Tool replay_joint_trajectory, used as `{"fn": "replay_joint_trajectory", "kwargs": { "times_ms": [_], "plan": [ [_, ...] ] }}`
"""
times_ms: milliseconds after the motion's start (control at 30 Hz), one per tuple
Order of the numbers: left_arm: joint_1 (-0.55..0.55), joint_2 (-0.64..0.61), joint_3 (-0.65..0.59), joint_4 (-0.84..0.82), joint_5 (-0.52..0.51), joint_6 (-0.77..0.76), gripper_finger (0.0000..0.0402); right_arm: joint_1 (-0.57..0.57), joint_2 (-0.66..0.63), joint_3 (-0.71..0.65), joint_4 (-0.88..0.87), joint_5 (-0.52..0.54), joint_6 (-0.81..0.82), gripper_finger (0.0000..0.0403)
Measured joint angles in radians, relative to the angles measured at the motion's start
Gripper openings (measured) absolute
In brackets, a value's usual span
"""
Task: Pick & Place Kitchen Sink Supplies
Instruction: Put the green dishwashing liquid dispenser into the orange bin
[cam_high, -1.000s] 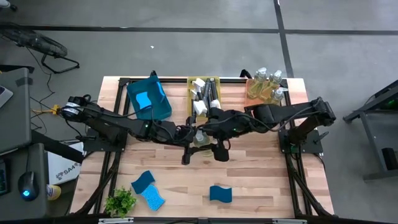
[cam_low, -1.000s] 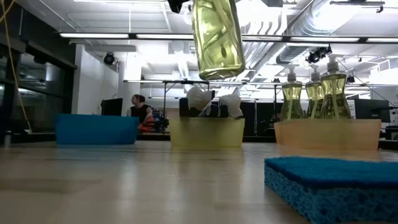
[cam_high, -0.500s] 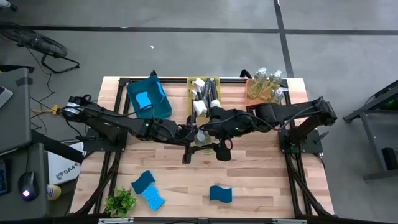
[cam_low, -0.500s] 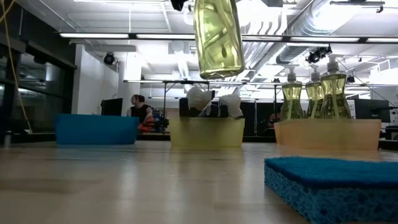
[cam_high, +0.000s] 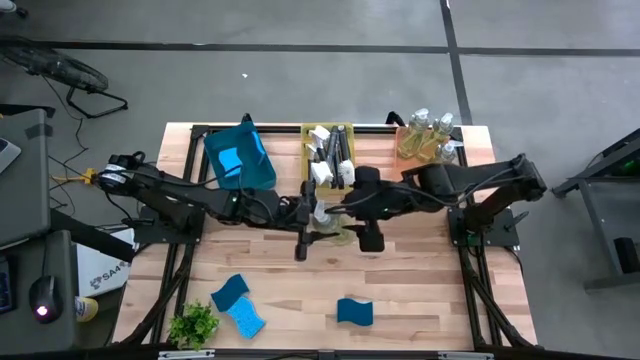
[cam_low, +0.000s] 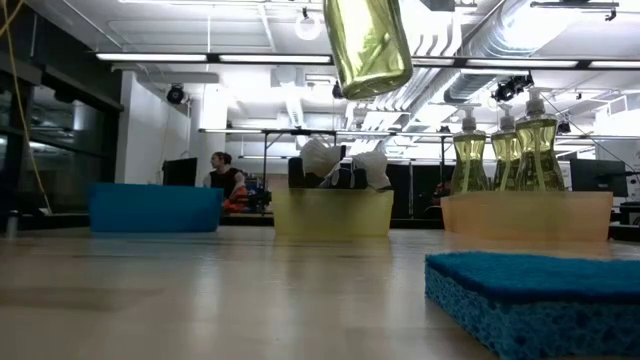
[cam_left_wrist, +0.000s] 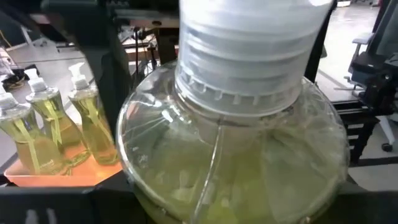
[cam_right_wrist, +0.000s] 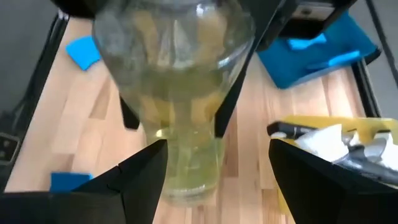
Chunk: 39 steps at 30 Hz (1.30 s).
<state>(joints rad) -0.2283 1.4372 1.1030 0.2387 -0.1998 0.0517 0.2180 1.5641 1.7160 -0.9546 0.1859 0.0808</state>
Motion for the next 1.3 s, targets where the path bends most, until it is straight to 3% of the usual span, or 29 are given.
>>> {"fn": "replay_joint_trajectory", "kwargs": {
  "times_ms": [567,1300],
  "plan": [
    [-0.001,0.001,-0.001,-0.005,-0.002,-0.003,0.0196,0.038,-0.024,0.002,0.178,-0.021,-0.012,0.0275],
    [-0.002,0.003,-0.005,0.024,-0.025,-0.003,0.0196,0.046,0.010,0.005,0.195,-0.041,0.000,0.0276]
  ]
}}
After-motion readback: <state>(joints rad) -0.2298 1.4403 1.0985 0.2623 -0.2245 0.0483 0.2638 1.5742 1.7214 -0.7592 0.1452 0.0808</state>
